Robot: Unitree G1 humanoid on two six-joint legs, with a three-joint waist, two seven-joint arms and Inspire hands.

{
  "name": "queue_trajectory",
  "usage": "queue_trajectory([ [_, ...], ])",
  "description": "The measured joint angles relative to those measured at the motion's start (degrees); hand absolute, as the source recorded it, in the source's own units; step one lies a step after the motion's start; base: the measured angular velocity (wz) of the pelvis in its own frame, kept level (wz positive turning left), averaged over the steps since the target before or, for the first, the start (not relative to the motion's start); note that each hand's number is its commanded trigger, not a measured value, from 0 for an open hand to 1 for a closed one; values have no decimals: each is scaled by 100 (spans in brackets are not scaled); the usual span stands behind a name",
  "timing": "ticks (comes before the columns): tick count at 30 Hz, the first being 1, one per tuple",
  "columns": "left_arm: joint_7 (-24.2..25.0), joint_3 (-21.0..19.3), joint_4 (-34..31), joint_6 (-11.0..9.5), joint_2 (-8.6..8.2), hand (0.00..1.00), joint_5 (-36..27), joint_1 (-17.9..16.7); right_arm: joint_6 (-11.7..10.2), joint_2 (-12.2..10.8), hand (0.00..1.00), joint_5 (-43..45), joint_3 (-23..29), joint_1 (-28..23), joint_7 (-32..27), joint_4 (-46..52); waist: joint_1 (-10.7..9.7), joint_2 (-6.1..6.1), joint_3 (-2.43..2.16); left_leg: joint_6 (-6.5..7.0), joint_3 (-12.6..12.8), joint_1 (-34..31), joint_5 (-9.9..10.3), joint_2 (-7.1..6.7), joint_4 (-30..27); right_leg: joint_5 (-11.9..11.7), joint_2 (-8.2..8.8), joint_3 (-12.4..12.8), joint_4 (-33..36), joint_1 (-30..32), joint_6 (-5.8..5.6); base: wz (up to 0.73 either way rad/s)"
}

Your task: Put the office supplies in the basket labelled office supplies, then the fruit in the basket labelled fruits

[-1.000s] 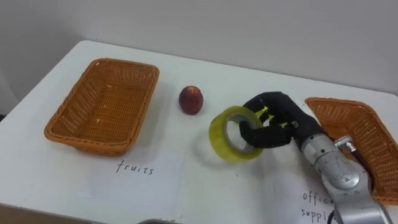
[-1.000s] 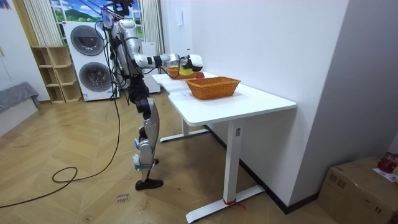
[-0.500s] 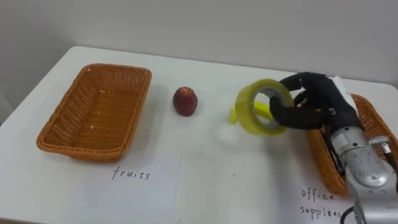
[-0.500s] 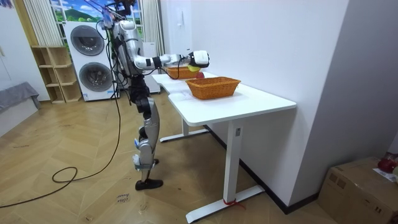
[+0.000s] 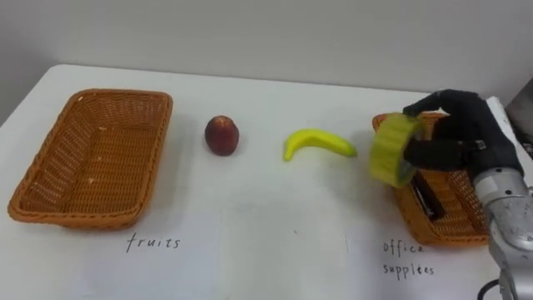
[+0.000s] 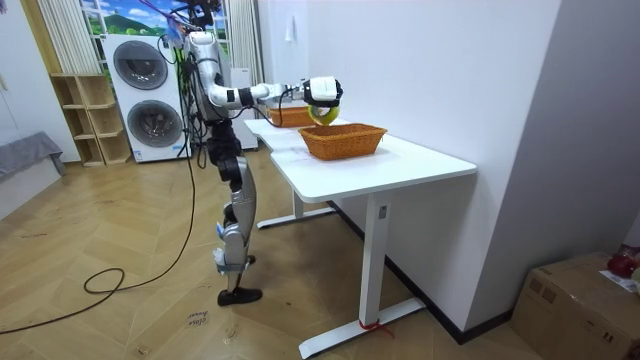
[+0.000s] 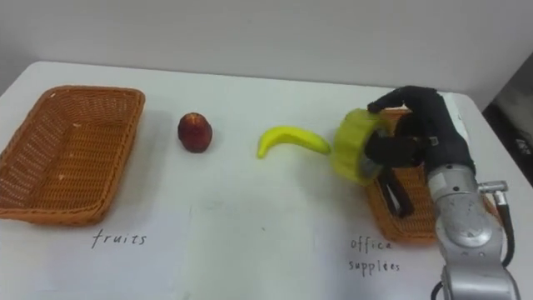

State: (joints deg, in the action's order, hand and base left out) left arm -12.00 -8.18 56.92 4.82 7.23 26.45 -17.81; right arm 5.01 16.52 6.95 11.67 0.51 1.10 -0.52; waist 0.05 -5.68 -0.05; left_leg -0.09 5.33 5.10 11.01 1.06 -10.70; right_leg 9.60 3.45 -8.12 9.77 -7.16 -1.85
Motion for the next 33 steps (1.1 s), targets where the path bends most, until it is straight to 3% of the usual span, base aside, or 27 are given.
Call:
queue_trajectory([
  [4, -39, 0, 0, -10, -1, 0, 0, 2, -1, 72, 100, -62, 102, -5, -190, -38, -71, 58, -2, -10, 49, 20, 9, 28, 22, -6, -21, 22, 4, 20, 9, -7],
  [7, -39, -1, 10, -10, 3, 0, -3, 23, -1, 192, 100, -115, 116, -10, -323, -107, -177, 132, -39, -11, 115, 66, 8, 35, 72, -6, -29, 84, 11, 29, 10, -10],
  [13, -29, -23, 70, -11, 36, 0, -2, 25, 0, 207, 100, -119, 322, -12, -433, -114, -229, 89, -25, -12, 210, 135, 8, 42, 123, -6, -42, 181, 20, 27, 9, -9],
  [17, -26, -14, 69, -11, 52, 0, -3, 45, 0, 212, 100, -229, 332, -13, -562, -114, -304, -17, 12, -12, 260, 143, 10, 47, 126, -6, -48, 226, 27, 44, 10, -6],
  [33, -9, -136, 55, -17, 103, 0, -8, 71, 0, 213, 100, -462, 380, -193, -725, -337, -457, 40, -28, -16, 412, 152, 23, 65, 154, -7, -66, 345, 84, 149, 10, -5],
])
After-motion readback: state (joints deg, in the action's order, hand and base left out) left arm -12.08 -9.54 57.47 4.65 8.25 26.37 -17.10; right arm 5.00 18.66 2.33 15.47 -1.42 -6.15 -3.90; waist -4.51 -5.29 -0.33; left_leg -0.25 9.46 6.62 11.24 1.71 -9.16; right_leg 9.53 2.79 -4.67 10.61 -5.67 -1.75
